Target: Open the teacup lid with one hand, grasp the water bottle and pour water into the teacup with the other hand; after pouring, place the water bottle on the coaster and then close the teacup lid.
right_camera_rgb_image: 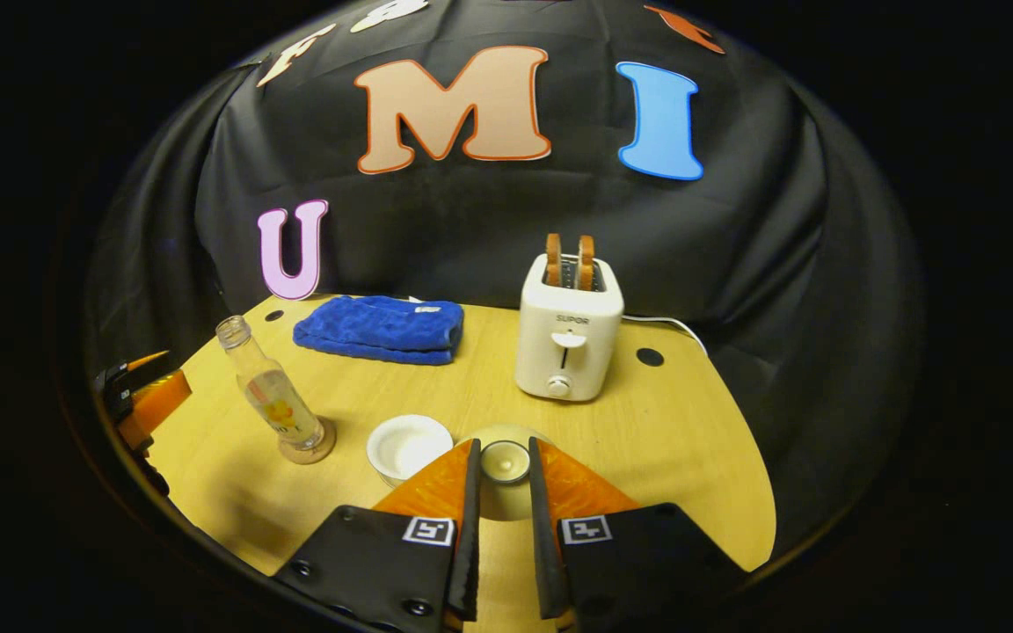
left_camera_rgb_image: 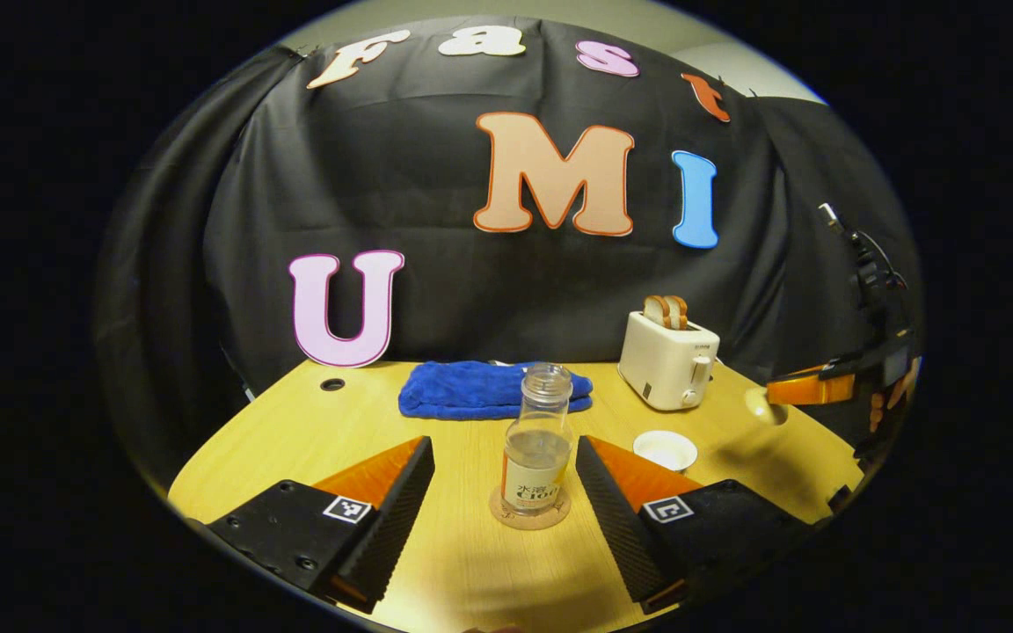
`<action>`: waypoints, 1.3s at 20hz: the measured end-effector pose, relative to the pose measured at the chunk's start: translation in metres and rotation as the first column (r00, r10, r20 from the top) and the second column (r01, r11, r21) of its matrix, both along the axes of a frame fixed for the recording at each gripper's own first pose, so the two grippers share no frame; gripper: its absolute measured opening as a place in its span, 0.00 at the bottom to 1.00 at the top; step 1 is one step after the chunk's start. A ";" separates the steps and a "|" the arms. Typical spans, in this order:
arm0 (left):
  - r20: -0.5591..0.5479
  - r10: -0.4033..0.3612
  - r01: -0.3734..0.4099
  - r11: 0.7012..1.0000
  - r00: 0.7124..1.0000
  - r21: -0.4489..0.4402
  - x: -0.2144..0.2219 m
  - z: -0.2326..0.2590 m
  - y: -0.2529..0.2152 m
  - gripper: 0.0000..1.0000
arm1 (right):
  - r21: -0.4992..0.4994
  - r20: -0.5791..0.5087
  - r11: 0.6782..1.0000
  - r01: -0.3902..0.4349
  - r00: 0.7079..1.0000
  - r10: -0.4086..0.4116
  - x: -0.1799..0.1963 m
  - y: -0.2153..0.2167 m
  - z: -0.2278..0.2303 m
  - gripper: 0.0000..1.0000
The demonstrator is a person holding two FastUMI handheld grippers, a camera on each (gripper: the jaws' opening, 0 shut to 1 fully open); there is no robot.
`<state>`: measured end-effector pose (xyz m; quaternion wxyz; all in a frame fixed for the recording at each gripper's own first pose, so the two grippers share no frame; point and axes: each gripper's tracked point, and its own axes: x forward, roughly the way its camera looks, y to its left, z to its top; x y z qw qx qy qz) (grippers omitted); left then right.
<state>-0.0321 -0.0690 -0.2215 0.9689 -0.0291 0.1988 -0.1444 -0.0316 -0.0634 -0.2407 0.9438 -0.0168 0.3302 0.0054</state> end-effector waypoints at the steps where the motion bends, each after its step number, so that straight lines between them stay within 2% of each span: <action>1: -0.012 -0.015 0.015 1.000 1.000 -0.002 0.002 -0.007 -0.004 0.96 | -0.003 -0.007 1.000 0.011 1.000 -0.011 -0.007 -0.006 0.001 0.31; 10: -0.104 -0.121 0.124 0.992 0.987 0.028 0.018 -0.075 -0.041 0.96 | -0.037 -0.024 0.997 0.064 0.998 -0.065 -0.040 -0.033 0.010 0.30; 16: -0.099 -0.109 0.112 0.993 0.989 0.023 0.029 -0.100 -0.047 0.96 | -0.088 -0.048 0.993 0.084 0.995 -0.088 -0.059 -0.051 0.014 0.29; 20: -0.097 -0.075 0.075 0.997 0.992 -0.006 0.035 -0.107 -0.044 0.96 | -0.116 -0.071 0.989 0.088 0.993 -0.097 -0.067 -0.056 0.014 0.30; 26: -0.092 -0.074 0.072 0.997 0.993 -0.021 0.041 -0.112 -0.043 0.77 | -0.145 -0.090 0.988 0.051 0.994 -0.064 -0.071 -0.044 0.012 0.30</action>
